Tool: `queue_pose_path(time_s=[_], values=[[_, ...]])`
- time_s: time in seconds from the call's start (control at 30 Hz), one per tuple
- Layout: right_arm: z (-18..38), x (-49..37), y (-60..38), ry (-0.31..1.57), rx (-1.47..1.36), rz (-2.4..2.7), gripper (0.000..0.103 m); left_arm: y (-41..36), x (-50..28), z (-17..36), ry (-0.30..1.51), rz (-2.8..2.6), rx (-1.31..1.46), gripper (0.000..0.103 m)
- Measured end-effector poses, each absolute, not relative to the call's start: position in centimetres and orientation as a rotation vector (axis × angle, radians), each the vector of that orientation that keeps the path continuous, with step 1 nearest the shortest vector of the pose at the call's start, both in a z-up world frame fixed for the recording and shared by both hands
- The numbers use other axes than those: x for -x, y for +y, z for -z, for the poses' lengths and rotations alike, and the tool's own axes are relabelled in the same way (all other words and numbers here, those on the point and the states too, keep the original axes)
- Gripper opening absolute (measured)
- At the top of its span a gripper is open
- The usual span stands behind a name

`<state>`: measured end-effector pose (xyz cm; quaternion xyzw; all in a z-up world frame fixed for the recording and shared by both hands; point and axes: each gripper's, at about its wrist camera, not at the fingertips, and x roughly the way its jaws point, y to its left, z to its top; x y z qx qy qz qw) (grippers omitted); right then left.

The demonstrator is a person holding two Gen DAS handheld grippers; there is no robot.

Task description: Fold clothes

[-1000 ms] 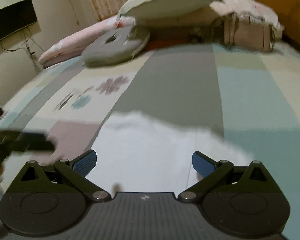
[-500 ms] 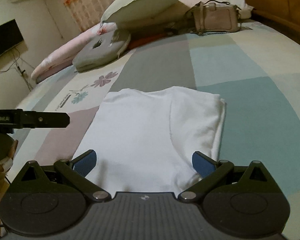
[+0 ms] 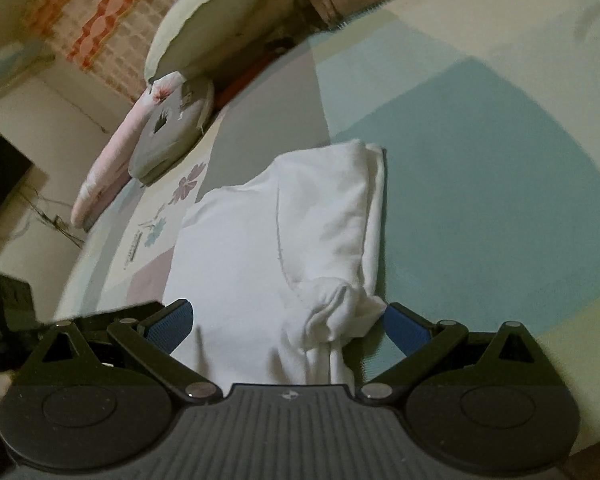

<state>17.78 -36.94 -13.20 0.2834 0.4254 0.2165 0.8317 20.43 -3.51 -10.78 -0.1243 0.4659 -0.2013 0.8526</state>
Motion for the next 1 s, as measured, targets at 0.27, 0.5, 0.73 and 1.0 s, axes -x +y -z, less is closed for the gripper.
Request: queue_pose_path(time_s=[0.27, 0.5, 0.73, 1.0], values=[[14.5, -21.1, -37.7, 0.943, -0.719, -0.489, 0.103, -1.9, -21.9, 12.2, 1.026, 0.465, 0.407, 0.102], [15.0, -24.1, -37.8, 0.955, -0.755, -0.534, 0.103, -1.4, -24.2, 12.7, 1.035, 0.525, 0.508, 0.102], [15.2, -26.0, -37.4, 0.947, -0.756, -0.564, 0.103, -0.9, -25.7, 13.3, 1.035, 0.561, 0.579, 0.102], [15.1, -24.1, -37.0, 0.99, -0.723, -0.603, 0.103, -0.4, -23.7, 13.8, 1.082, 0.608, 0.637, 0.102]])
